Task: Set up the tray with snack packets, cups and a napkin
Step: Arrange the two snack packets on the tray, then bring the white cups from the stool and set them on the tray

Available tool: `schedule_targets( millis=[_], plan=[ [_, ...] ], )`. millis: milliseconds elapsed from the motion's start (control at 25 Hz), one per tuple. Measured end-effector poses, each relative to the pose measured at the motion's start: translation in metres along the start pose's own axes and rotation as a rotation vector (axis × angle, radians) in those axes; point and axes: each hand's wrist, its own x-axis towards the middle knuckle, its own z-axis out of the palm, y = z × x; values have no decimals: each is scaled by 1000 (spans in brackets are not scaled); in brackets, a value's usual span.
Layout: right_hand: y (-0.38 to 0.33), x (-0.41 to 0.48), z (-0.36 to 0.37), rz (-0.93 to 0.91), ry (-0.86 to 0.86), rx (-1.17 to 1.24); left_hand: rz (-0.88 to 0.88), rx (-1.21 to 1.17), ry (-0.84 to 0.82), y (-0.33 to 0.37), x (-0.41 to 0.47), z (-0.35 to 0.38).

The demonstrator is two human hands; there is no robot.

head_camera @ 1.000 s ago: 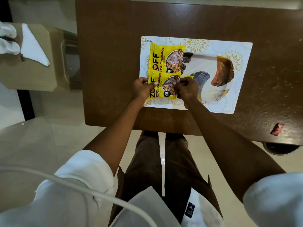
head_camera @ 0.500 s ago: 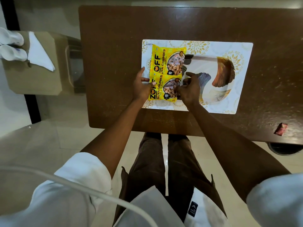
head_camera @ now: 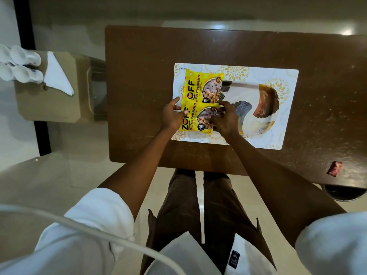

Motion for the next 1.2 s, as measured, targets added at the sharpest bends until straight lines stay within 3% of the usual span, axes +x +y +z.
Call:
schedule_targets(
  millis=[320, 560, 760, 960, 1080, 1200],
  plan=[
    [-33, -73, -15, 13, -7, -148, -76, -73, -62, 15, -89, -28],
    [-206, -114, -43, -259, -43, -31, 120, -218, 63, 145, -150, -95],
    [-343, -144, -44, -578, -105, -270, 166, -291, 328, 162, -216, -221],
    [-504, -215, 15, -821, -229, -240, 239, -367, 649, 177, -266, -389],
    [-546, -258, 69, -960, -286, -296, 219, -377, 804, 156, -282, -464],
    [-542, -278, 121, -944, -325, -391, 158, -399, 824, 115, -277, -491]
  ],
)
